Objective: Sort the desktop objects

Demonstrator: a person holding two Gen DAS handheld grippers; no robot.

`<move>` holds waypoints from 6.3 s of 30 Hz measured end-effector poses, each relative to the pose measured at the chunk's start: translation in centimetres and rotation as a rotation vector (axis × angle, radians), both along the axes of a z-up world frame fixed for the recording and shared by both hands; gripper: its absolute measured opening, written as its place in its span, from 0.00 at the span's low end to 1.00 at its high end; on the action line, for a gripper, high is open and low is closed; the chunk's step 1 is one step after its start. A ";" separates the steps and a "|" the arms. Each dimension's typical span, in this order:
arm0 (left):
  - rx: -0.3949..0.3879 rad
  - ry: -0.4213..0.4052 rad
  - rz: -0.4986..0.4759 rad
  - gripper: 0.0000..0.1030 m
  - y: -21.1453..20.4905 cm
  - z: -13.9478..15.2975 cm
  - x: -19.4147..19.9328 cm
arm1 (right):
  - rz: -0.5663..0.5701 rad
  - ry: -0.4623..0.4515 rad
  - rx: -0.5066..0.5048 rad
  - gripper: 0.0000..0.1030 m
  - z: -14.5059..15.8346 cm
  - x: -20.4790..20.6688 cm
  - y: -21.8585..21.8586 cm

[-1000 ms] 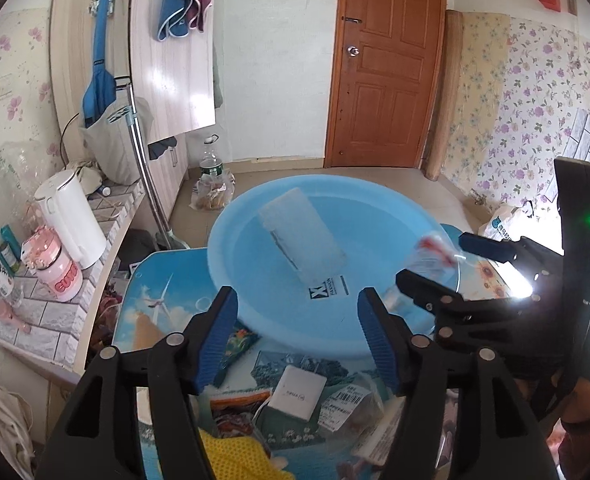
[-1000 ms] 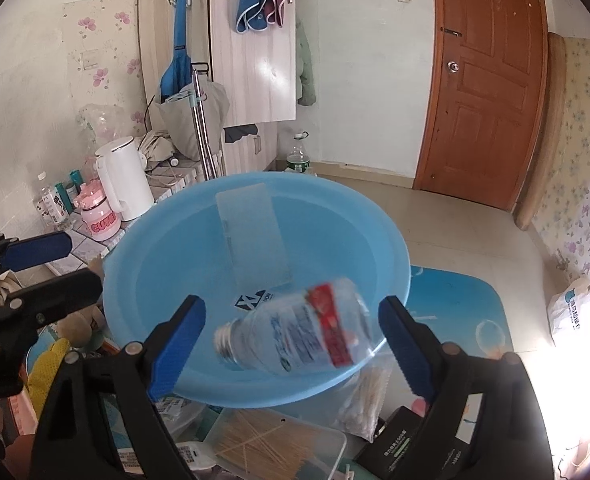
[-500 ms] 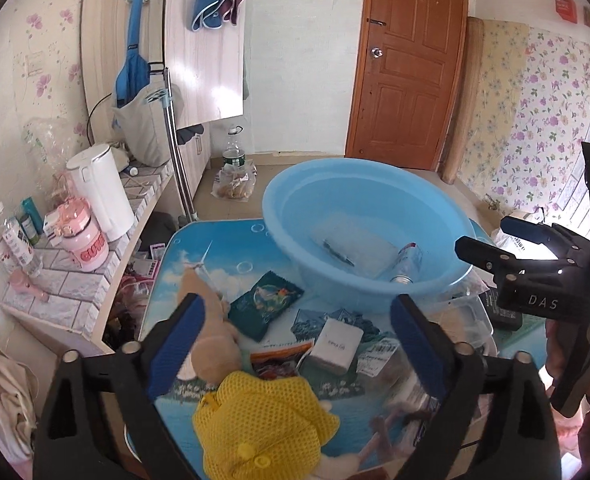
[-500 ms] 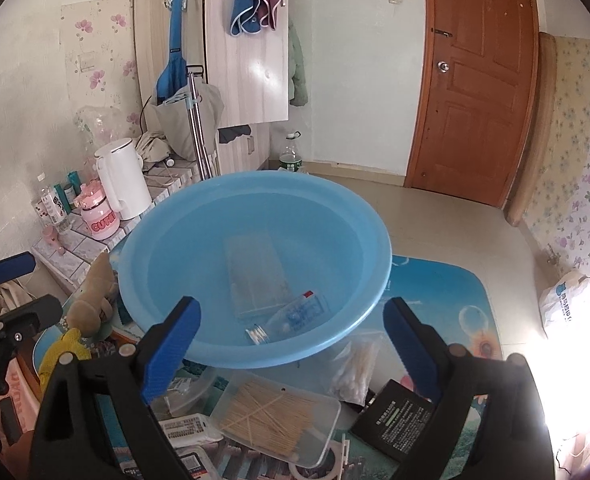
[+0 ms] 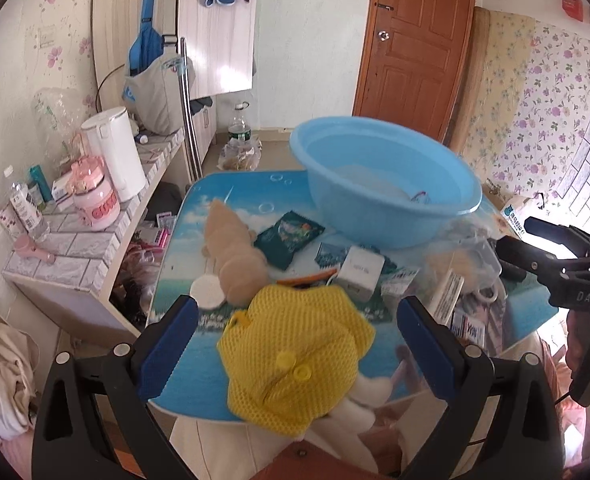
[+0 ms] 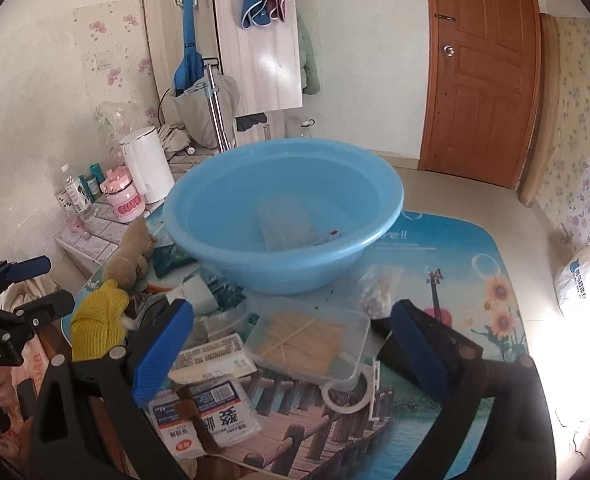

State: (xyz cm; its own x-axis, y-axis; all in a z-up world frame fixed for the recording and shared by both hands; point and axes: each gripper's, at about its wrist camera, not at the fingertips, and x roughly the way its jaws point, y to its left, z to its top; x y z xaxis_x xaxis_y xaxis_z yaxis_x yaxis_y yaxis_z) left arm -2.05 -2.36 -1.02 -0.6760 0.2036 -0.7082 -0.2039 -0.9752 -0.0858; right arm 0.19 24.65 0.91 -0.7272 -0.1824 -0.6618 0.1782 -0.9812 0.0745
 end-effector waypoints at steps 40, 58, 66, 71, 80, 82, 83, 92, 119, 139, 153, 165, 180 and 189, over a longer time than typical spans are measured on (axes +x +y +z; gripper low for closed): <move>-0.016 -0.114 -0.024 0.75 -1.1 -5.0 2.0 | 0.309 -0.150 0.000 0.98 -7.1 3.0 -5.1; -0.019 -0.146 -0.003 0.84 -1.1 -6.8 1.8 | 0.258 -0.114 -0.024 0.85 -5.7 3.3 -4.0; 0.024 -0.096 -0.038 0.77 -0.9 -4.6 2.7 | 0.219 -0.067 -0.053 0.85 -3.4 3.5 -3.2; 0.037 -0.041 -0.044 0.77 -0.6 -2.0 2.7 | 0.181 -0.010 -0.062 0.85 -1.2 3.4 -2.6; 0.060 0.022 -0.072 0.77 1.2 1.5 0.4 | 0.114 0.060 -0.086 0.85 1.9 0.0 -0.8; 0.055 0.049 -0.077 0.77 1.9 2.3 -0.5 | 0.105 0.069 -0.082 0.85 2.2 -0.9 -0.6; 0.050 0.070 -0.075 0.77 2.4 2.8 -1.0 | 0.099 0.070 -0.075 0.85 2.3 -1.5 -0.5; 0.103 0.154 -0.092 0.78 6.2 5.0 -5.6 | 0.079 0.073 -0.081 0.85 2.3 -6.5 0.9; 0.088 0.183 -0.123 1.00 8.6 4.9 -9.7 | 0.044 0.064 0.004 0.92 0.8 -10.3 0.2; -0.020 0.130 -0.004 1.00 2.8 0.3 -2.9 | -0.027 0.111 0.021 0.93 1.2 -3.6 2.7; -0.023 0.039 0.037 1.00 0.3 -5.0 -0.3 | -0.098 0.028 0.034 0.93 -3.1 1.2 5.1; -0.045 -0.083 0.073 1.00 0.2 -8.3 -1.5 | -0.177 -0.062 0.023 0.93 -6.7 2.7 7.6; -0.077 -0.070 0.076 1.00 0.5 -9.0 -1.8 | -0.123 -0.112 0.091 0.93 -8.3 0.5 4.0; -0.075 -0.062 0.074 1.00 0.5 -9.1 -1.7 | -0.146 -0.145 0.082 0.93 -8.8 0.1 4.6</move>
State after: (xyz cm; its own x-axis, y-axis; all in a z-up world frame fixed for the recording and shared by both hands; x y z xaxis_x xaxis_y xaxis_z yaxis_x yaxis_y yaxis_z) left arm -3.80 -1.81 -10.07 -0.6414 0.0992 -0.7608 -0.1273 -0.9916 -0.0220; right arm 0.32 29.25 -7.92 -0.6381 -0.0239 -0.7695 0.0273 -0.9996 0.0084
